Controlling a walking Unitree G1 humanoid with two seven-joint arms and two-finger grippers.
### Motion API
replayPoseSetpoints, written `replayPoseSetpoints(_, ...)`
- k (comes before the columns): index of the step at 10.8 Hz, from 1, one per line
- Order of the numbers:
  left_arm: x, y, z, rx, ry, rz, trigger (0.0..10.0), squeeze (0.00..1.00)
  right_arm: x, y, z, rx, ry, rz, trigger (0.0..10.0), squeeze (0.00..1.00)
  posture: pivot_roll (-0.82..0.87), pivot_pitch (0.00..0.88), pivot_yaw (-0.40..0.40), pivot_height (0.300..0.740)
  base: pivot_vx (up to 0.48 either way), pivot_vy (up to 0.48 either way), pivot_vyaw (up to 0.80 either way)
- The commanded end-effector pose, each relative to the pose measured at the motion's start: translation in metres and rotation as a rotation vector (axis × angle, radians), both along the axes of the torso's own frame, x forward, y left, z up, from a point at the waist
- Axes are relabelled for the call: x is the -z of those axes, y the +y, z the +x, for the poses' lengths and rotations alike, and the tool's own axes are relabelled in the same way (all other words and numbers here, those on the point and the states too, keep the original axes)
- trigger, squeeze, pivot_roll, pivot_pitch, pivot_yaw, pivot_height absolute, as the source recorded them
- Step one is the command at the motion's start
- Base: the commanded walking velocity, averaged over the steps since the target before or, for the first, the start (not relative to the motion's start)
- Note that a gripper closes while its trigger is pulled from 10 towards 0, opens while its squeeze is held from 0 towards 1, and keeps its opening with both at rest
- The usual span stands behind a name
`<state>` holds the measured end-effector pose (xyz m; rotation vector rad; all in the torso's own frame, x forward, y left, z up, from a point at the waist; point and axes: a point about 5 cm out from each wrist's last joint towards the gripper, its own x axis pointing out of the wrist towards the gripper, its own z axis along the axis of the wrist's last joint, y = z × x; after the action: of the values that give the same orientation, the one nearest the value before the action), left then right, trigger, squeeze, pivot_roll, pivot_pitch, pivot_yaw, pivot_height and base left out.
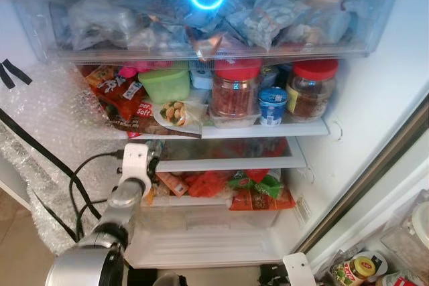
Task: Restocking fridge
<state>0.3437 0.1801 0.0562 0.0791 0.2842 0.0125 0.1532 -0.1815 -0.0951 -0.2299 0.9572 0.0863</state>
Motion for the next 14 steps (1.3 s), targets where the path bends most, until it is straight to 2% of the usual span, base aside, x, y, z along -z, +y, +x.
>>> replayPoseSetpoints(1,0.000,0.001,0.001,-0.022,0.015,-0.003,10.0,1.00,0.009,-0.003,-0.023,0.007,0.099,-0.018,10.0,0.00,-0.02,0.000,0.015,0.655,0.000,0.000,0.00)
replayPoseSetpoints(5,-0.010,0.003,0.005,-0.010,-0.062,0.011,10.0,1.00,0.010,-0.001,-0.024,0.008,0.096,-0.015,10.0,0.00,-0.02,0.000,0.015,0.655,0.000,0.000,0.00)
replayPoseSetpoints(6,-0.015,0.000,0.006,0.038,-0.115,-0.008,10.0,1.00,0.010,0.000,-0.024,0.009,0.094,-0.015,10.0,0.00,-0.02,0.000,0.015,0.655,0.000,0.000,0.00)
replayPoseSetpoints(7,-0.019,-0.007,0.005,0.121,-0.157,0.034,10.0,1.00,0.010,0.000,-0.024,0.010,0.093,-0.016,10.0,0.00,-0.02,0.000,0.014,0.655,0.000,0.000,0.00)
replayPoseSetpoints(8,-0.016,-0.010,0.002,0.167,-0.156,0.059,10.0,1.00,0.010,0.000,-0.024,0.010,0.094,-0.016,10.0,0.00,-0.01,0.000,0.015,0.655,0.000,0.000,0.00)
replayPoseSetpoints(9,-0.007,-0.013,-0.006,0.236,-0.141,0.103,10.0,0.00,0.010,-0.001,-0.024,0.012,0.095,-0.015,10.0,0.00,-0.01,0.000,0.017,0.655,0.000,0.000,0.00)
replayPoseSetpoints(12,0.025,-0.014,-0.039,0.315,-0.088,0.095,10.0,0.00,0.010,-0.004,-0.026,0.019,0.099,-0.017,10.0,0.00,-0.01,0.000,0.020,0.655,0.000,0.000,0.00)
replayPoseSetpoints(13,0.040,-0.015,-0.055,0.366,-0.028,0.065,10.0,0.00,0.010,-0.004,-0.027,0.018,0.101,-0.018,10.0,0.00,0.00,0.000,0.018,0.655,0.000,0.000,0.00)
replayPoseSetpoints(14,0.048,-0.017,-0.062,0.396,0.013,0.059,10.0,0.00,0.010,-0.004,-0.026,0.017,0.101,-0.018,10.0,0.00,-0.01,0.000,0.018,0.655,0.000,0.000,0.00)
